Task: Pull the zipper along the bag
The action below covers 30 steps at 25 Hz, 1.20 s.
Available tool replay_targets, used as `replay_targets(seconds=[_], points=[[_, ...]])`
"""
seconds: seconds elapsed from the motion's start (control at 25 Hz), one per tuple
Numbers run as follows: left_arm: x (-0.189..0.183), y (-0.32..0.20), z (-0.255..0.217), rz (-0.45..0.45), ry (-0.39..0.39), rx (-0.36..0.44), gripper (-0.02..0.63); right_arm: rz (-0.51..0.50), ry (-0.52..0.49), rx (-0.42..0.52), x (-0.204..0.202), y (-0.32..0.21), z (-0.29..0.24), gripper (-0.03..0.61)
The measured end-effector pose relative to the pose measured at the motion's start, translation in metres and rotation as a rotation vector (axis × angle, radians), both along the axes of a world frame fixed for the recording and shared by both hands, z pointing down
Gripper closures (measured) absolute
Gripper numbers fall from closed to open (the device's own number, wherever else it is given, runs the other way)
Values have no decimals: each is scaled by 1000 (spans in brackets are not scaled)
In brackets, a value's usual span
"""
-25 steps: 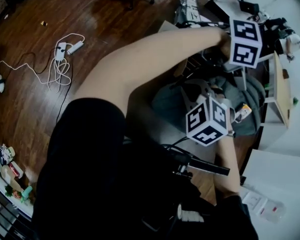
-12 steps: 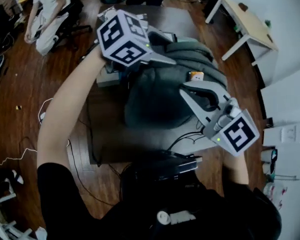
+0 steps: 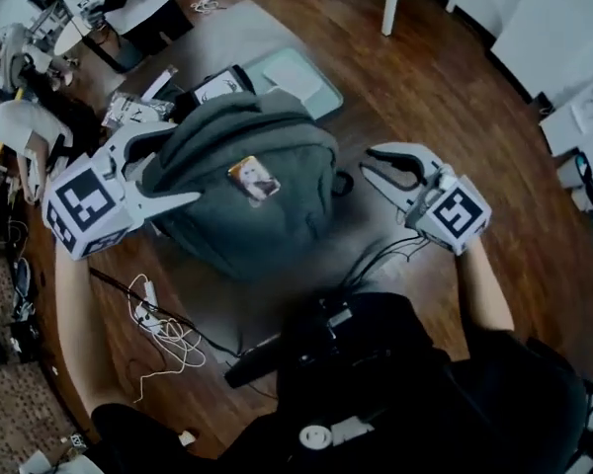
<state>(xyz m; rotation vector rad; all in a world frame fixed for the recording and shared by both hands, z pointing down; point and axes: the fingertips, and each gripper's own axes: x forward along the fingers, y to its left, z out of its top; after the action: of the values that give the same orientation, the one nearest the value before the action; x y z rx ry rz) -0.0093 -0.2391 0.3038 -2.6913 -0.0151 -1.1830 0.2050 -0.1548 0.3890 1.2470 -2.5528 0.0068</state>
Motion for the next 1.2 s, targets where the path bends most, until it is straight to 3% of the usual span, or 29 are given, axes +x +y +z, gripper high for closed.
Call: replay_targets(seconds=[0.08,0.12,0.16,0.2,0.28,0.48,0.64,0.76,0.84,1.04,1.2], points=[[3,-5,4,-42,-45,32,232,-54,35,-65,3,-2,32,418],[5,-6,5,-62,-49,29,263,-80,68,-78,3,-3,48,416],[6,-5,6,-78,-44,13,345,-98,108,-82,1,-3,65,416],[5,-3,6,-89,-35,-9,384,-112,143,-82,-2,-3,81,416],[-1,2,5,-98,-17,-51,404,-139,176,-74,-15,-7,108,416],[-11,16,-3,-111,6,-88,414,-202,222,4,-53,-22,133,417],[-14,18,-2,-137,22,-98,414,-251,179,9,-57,-28,137,416],[-14,19,-7,-151,14,-110,414,-246,176,21,-57,-29,136,415],[-13,16,-8,-162,16,-112,414,-249,175,37,-59,-29,135,476],[-17,2,1,-165,21,-115,414,-194,215,152,-61,-44,143,430],[-19,3,5,-169,31,-102,414,-296,205,205,-67,-39,146,453]])
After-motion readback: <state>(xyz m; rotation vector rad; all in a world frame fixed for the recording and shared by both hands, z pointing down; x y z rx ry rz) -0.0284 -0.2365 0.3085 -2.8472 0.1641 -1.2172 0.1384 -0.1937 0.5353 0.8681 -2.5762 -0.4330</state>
